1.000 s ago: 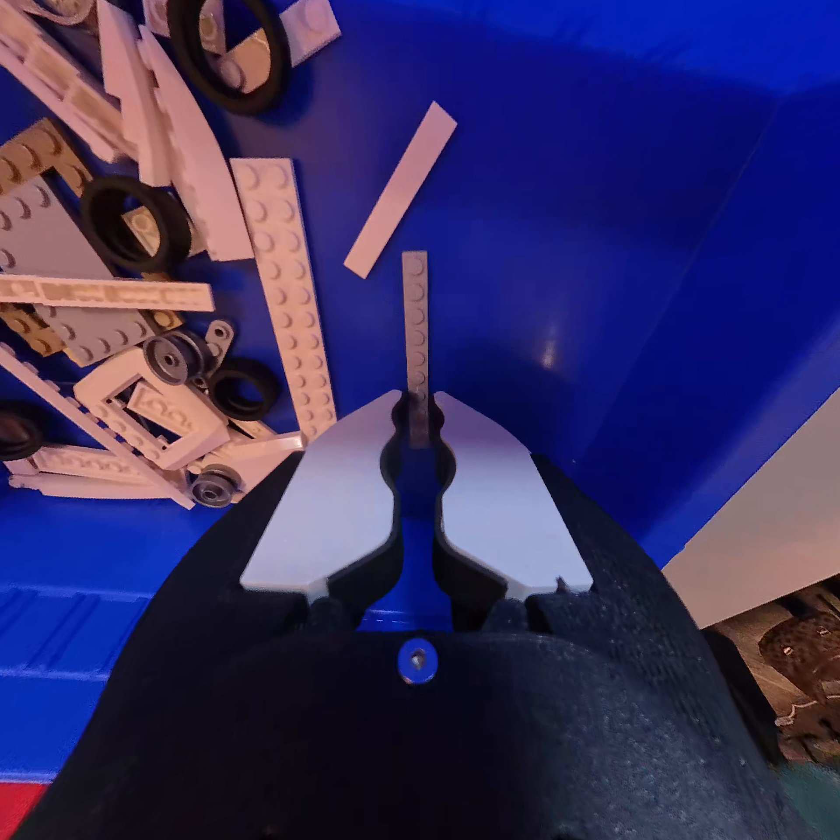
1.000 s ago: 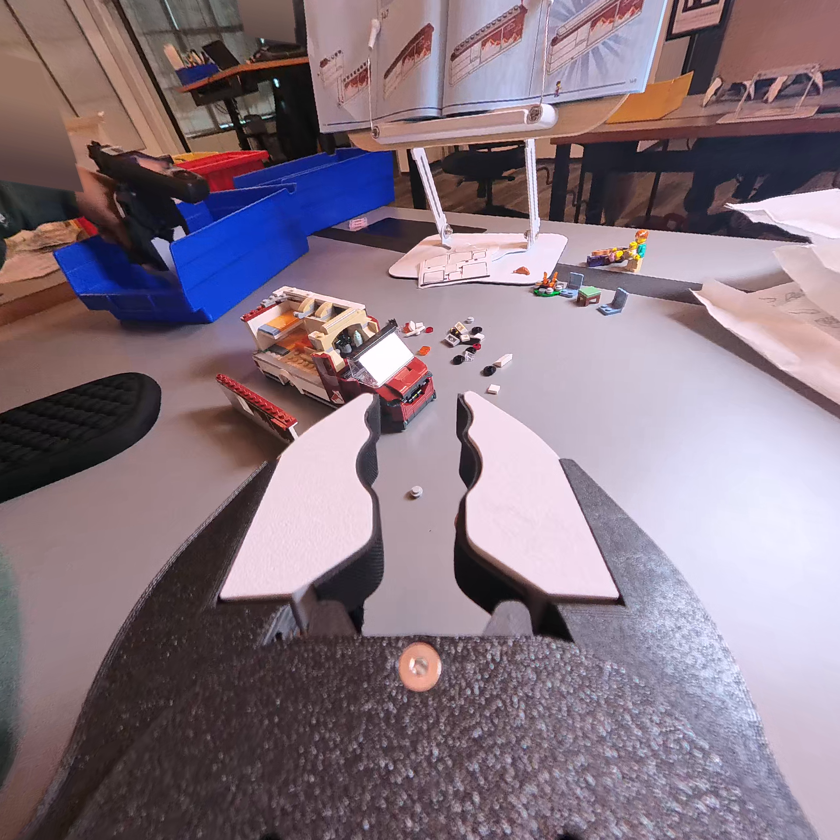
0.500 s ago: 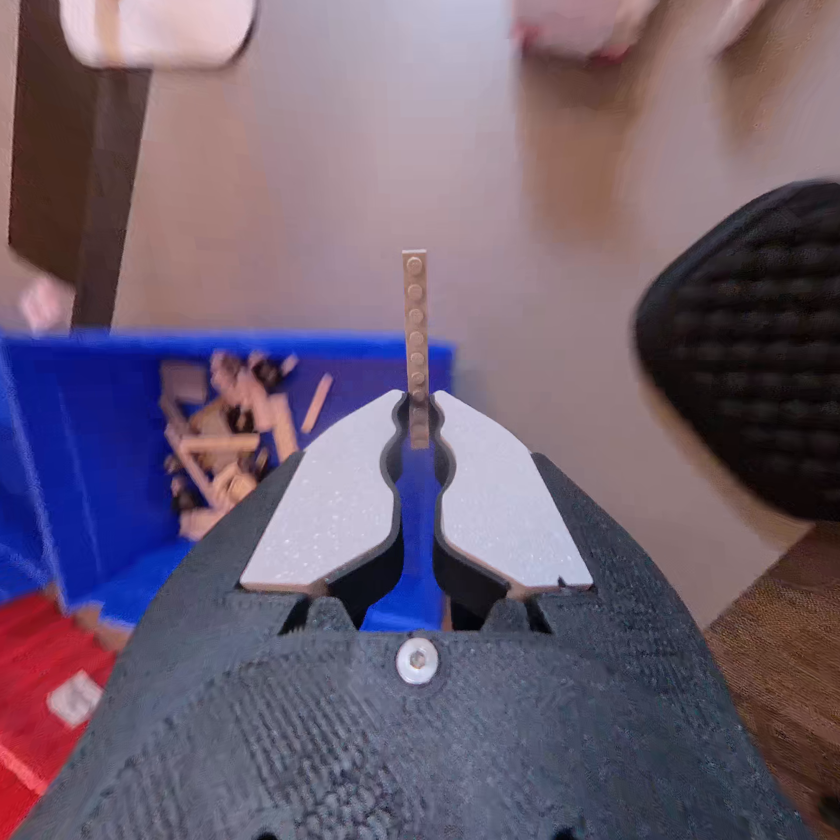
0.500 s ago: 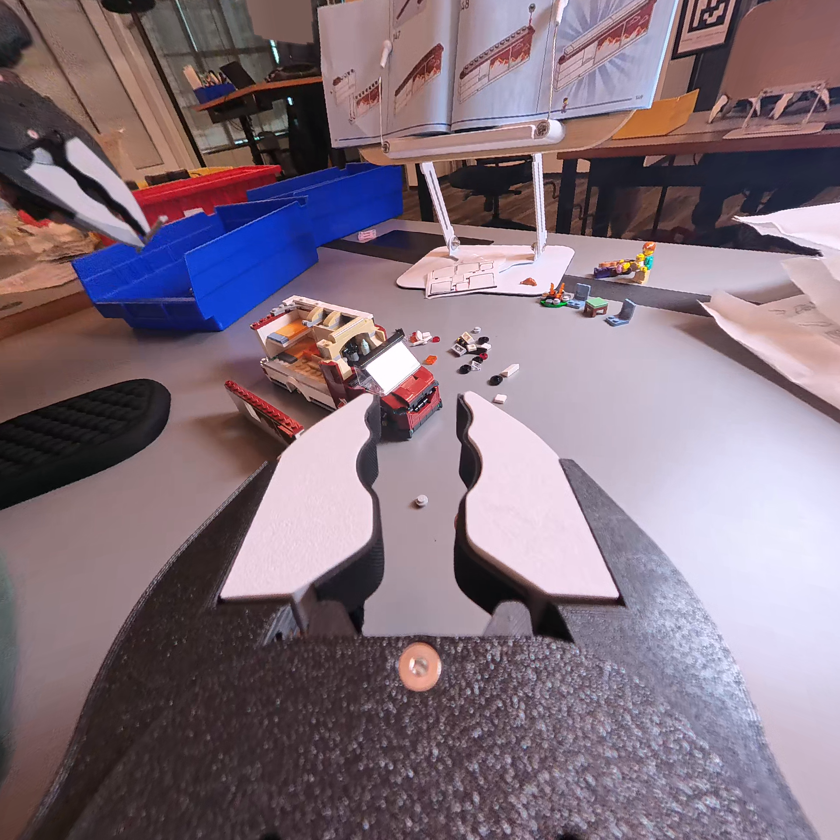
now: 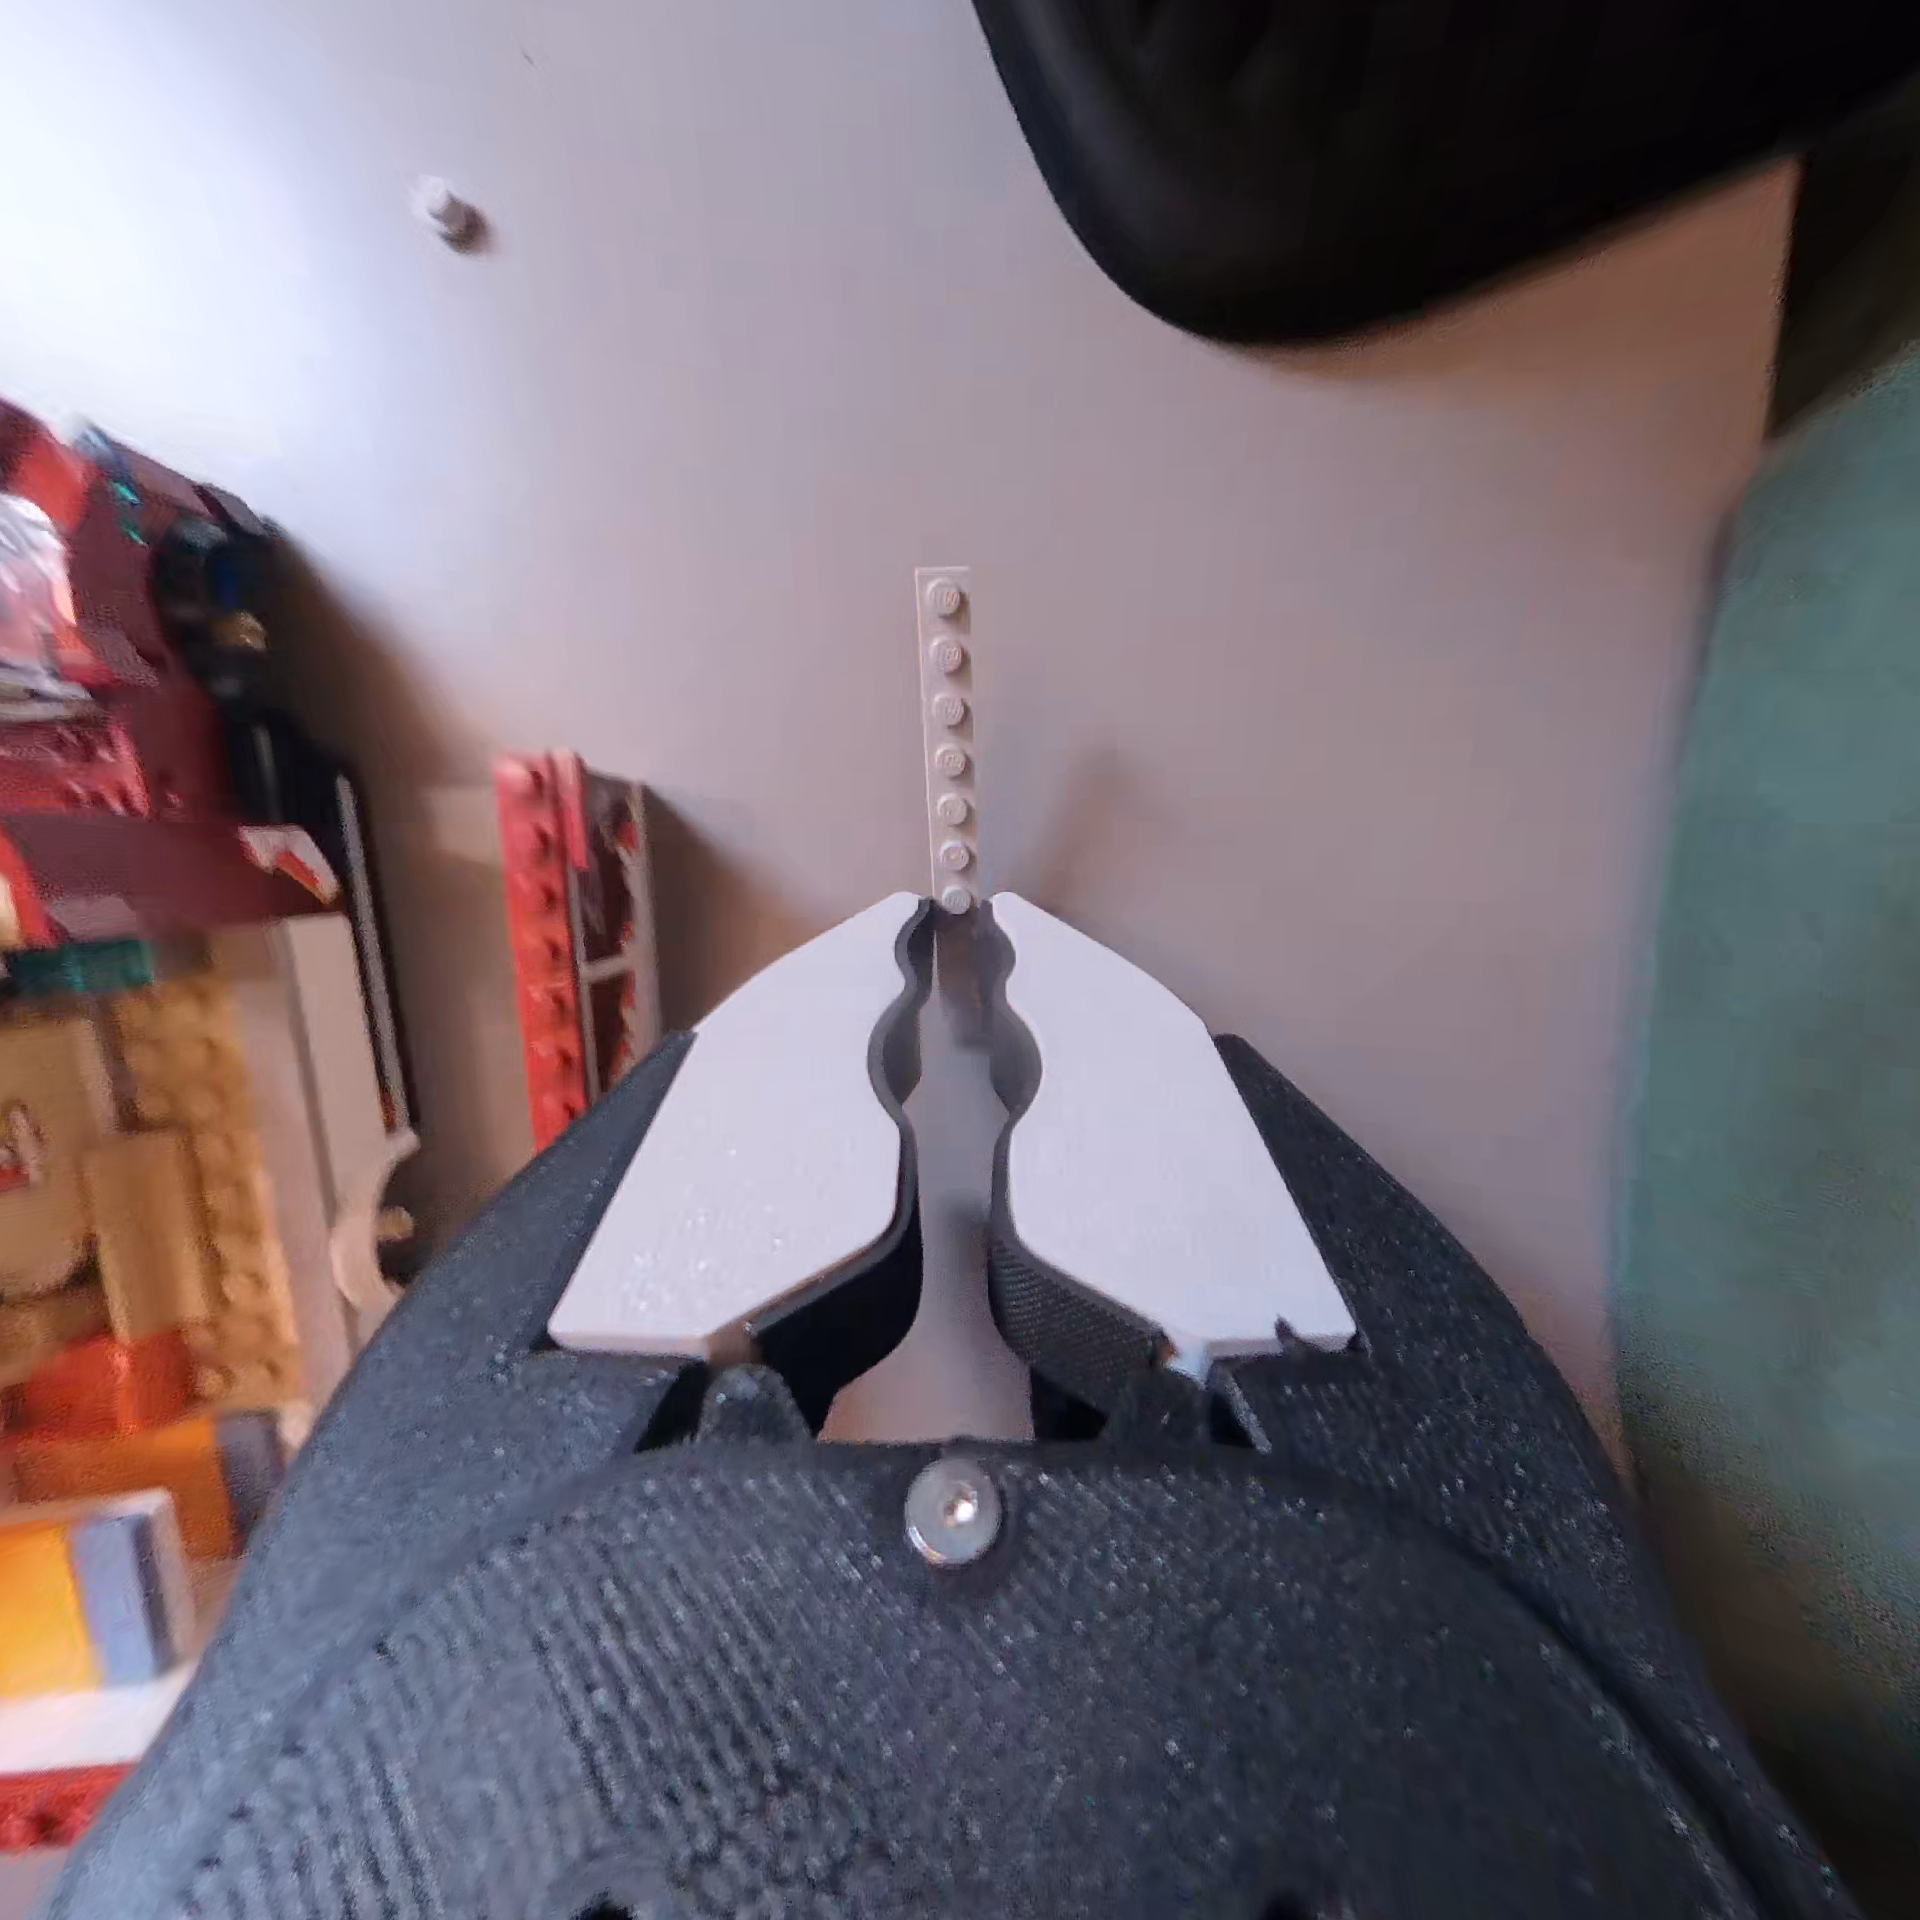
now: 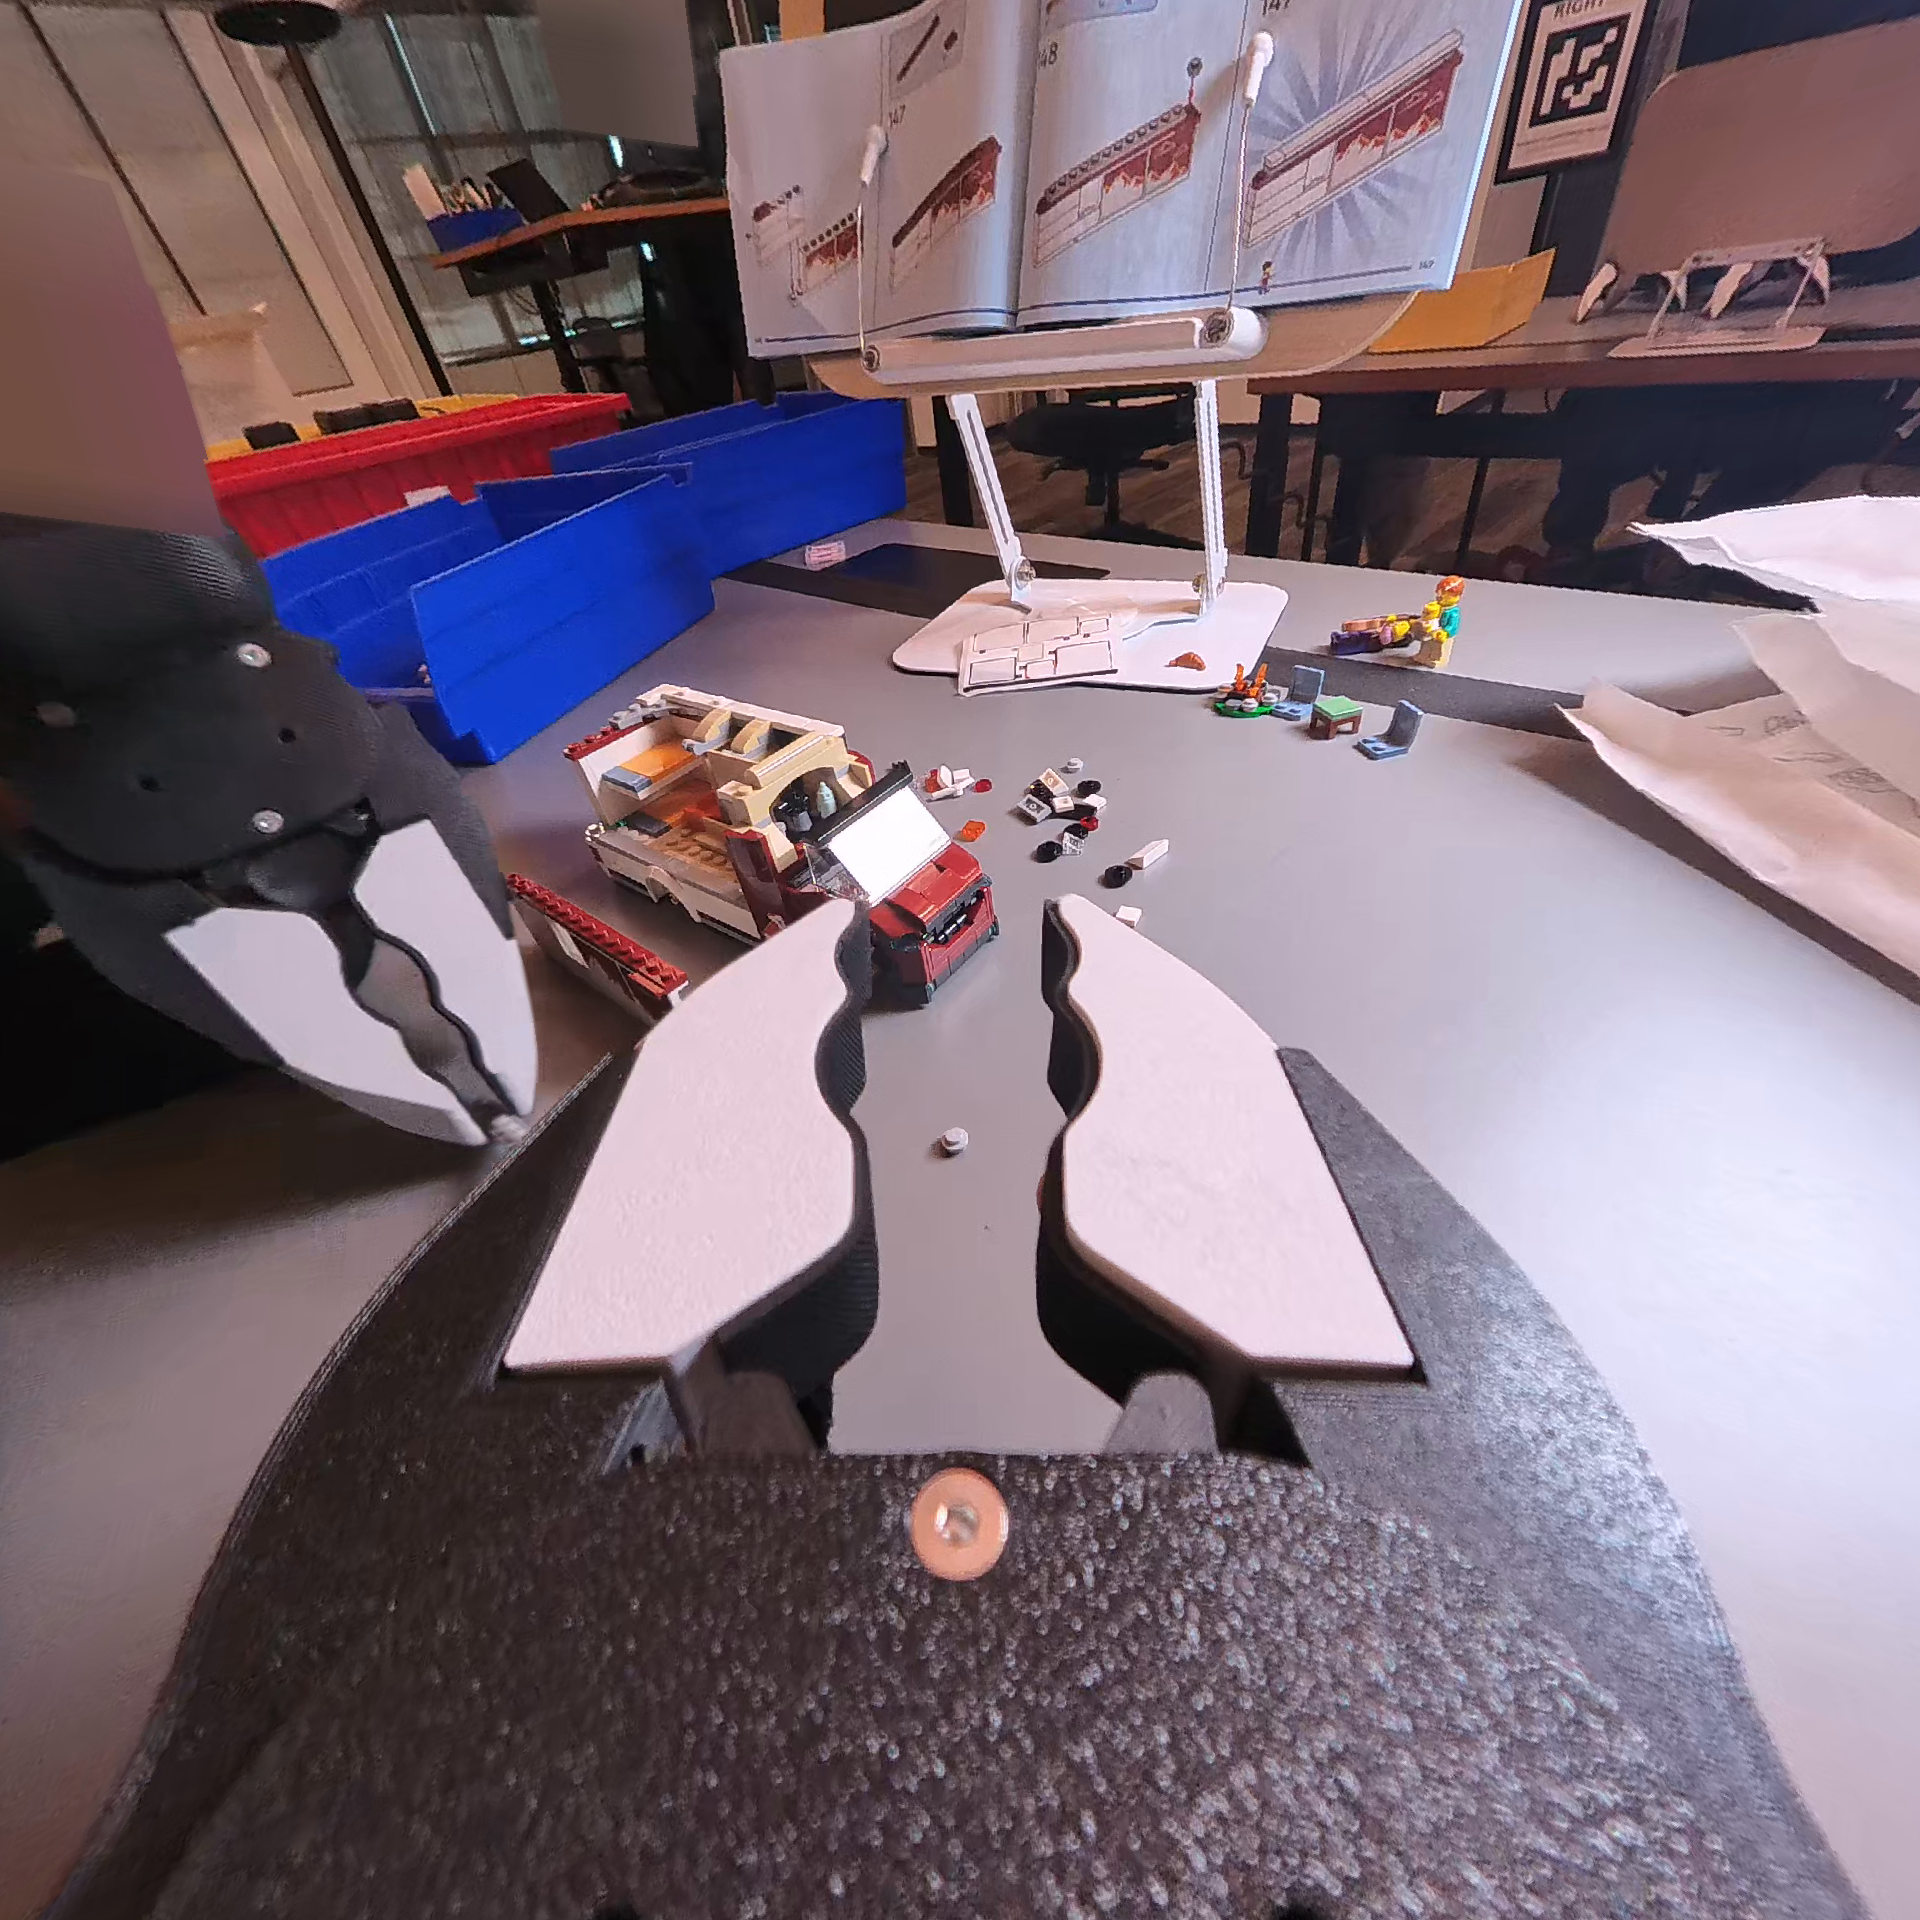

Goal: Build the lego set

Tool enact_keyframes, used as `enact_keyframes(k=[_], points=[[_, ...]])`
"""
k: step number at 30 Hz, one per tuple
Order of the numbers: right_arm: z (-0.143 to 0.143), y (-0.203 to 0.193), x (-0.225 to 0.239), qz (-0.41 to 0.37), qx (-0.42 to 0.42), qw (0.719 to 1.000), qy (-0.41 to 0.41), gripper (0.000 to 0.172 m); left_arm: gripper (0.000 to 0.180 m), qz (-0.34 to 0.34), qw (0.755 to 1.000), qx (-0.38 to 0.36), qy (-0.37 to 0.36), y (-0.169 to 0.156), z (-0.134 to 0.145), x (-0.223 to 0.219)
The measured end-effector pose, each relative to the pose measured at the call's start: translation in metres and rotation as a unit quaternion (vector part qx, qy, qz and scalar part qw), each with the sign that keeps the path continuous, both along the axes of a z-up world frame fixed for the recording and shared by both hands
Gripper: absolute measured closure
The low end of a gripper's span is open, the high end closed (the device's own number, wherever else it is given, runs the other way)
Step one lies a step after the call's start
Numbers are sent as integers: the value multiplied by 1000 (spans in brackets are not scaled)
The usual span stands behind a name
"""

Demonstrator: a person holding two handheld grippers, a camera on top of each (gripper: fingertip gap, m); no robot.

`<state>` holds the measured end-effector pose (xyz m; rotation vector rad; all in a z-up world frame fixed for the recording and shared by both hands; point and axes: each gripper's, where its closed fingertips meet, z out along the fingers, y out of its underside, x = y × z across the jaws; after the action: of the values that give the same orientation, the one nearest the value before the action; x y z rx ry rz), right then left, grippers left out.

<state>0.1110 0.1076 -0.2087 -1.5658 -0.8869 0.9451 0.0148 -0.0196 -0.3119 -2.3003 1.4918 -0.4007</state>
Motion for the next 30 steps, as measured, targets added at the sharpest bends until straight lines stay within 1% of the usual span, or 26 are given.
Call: enact_keyframes(k=[5, 7, 8, 10, 12, 13, 14, 15, 16, 18, 19, 21, 23, 25, 26, 27, 28, 30], points=[[0, 2, 0, 2, -4, 1000, 3, 141, 172, 12, 1000, 6, 2, 27, -6, 15], [-2, 3, 0, 1, -7, 1000, 3, 141, 172, 16, 1000, 15, -10, 34, -3, 20], [-2, 3, 1, 0, -9, 1000, 2, 141, 168, 16, 999, 29, -19, 36, 0, 22], [-2, 4, 2, -1, -10, 1000, 4, 141, 161, 9, 996, 73, -56, 34, 22, 25], [-2, 5, 3, -3, -11, 1000, 6, 141, 157, 20, 987, 127, -97, 29, 58, 14], [-2, 5, 3, -5, -12, 1000, 6, 141, 154, 37, 981, 154, -111, 27, 77, -3], [-3, 6, 4, -6, -13, 1000, 6, 141, 153, 63, 974, 184, -113, 27, 96, -28], [-3, 7, 4, -6, -14, 1000, 6, 141, 150, 99, 967, 211, -100, 28, 110, -64], [-4, 8, 4, -6, -16, 1000, 6, 141, 143, 140, 961, 227, -75, 26, 121, -107], [-6, 10, 4, -7, -19, 1000, 5, 141, 137, 236, 941, 242, -11, 14, 132, -204], [-7, 11, 4, -7, -21, 1000, 4, 141, 135, 278, 934, 224, 22, 1, 127, -249], [-8, 13, 3, -8, -23, 1000, 1, 141, 132, 336, 925, 152, 88, -33, 100, -319], [-9, 16, 2, -12, -24, 1000, -2, 141, 128, 356, 921, 81, 137, -63, 63, -357], [-10, 17, 1, -16, -24, 1000, -6, 141, 129, 354, 917, 50, 178, -79, 35, -374], [-11, 18, 1, -18, -24, 1000, -8, 141, 135, 350, 914, 45, 201, -83, 25, -379], [-13, 18, 2, -21, -26, 999, -12, 141, 144, 346, 911, 48, 221, -85, 20, -382], [-15, 18, 2, -23, -28, 999, -16, 141, 150, 348, 906, 66, 234, -82, 20, -384], [-19, 18, 3, -29, -30, 999, -25, 141, 150, 356, 904, 81, 221, -78, 20, -372]])
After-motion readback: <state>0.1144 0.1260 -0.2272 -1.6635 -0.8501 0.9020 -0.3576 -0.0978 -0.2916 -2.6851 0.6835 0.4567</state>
